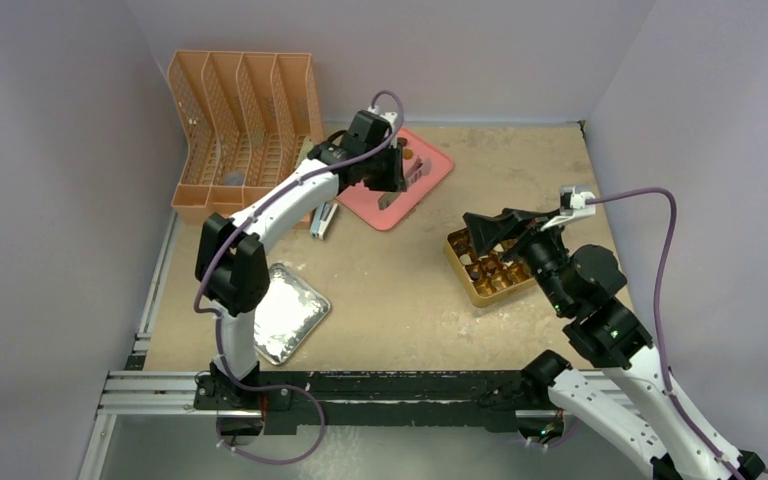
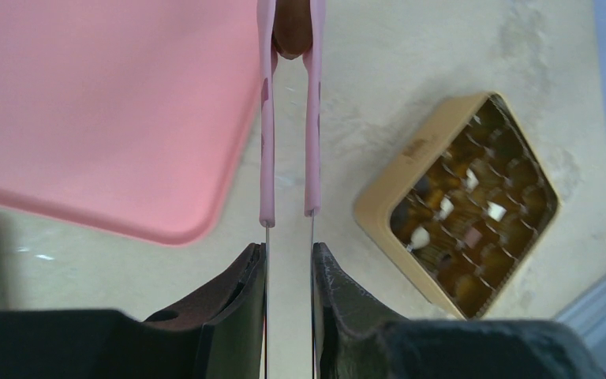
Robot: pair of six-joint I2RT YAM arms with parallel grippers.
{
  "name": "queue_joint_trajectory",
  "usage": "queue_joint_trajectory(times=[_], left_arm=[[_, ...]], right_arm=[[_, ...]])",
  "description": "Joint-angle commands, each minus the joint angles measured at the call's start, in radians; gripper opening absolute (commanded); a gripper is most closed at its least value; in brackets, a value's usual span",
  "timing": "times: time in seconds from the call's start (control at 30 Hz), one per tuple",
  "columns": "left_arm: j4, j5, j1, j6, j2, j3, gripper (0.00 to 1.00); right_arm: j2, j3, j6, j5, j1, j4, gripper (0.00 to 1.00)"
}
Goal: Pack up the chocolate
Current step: Pick up the fake chocolate from the plate, then place the fake chocolate in the packing box.
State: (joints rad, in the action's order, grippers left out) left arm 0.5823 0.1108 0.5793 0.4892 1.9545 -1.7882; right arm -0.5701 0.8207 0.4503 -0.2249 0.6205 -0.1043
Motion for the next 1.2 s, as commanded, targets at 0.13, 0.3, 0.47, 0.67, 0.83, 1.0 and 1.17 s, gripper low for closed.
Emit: queue_joint_trajectory(times=[0.13, 0.3, 0.47, 0.67, 0.83, 1.0, 1.17], left_arm=[[-0.097, 0.116, 0.130, 0.029, -0.086, 0.023, 0.22], [-0.130, 0.147, 0.203, 0.054, -0.077, 0.029, 0.22], [-0.195, 0.174, 0.267, 0.093, -0.063, 0.050, 0.22], [-0.280, 0.213, 0.342, 0.136, -0.039, 0.085, 0.22], [-0.294, 0.222, 0.381, 0.145, -0.008, 0.088, 0.22], [-0.330, 0.246, 0.418, 0.169, 0.023, 0.091, 0.23], [-0.336, 0.245, 0.439, 0.174, 0.058, 0.081, 0.23]], right_arm=[[0.031, 0.068, -0.015, -0.019, -0.002, 0.020, 0.99], [0.045, 0.072, -0.012, -0.019, -0.002, 0.013, 0.99], [0.050, 0.069, -0.007, -0.021, -0.002, 0.014, 0.99], [0.052, 0.074, -0.004, -0.016, -0.002, 0.016, 0.99], [0.048, 0.069, -0.001, -0.014, -0.002, 0.022, 0.99], [0.045, 0.065, 0.003, -0.011, -0.002, 0.030, 0.99], [0.047, 0.064, 0.004, -0.010, -0.002, 0.031, 0.99]])
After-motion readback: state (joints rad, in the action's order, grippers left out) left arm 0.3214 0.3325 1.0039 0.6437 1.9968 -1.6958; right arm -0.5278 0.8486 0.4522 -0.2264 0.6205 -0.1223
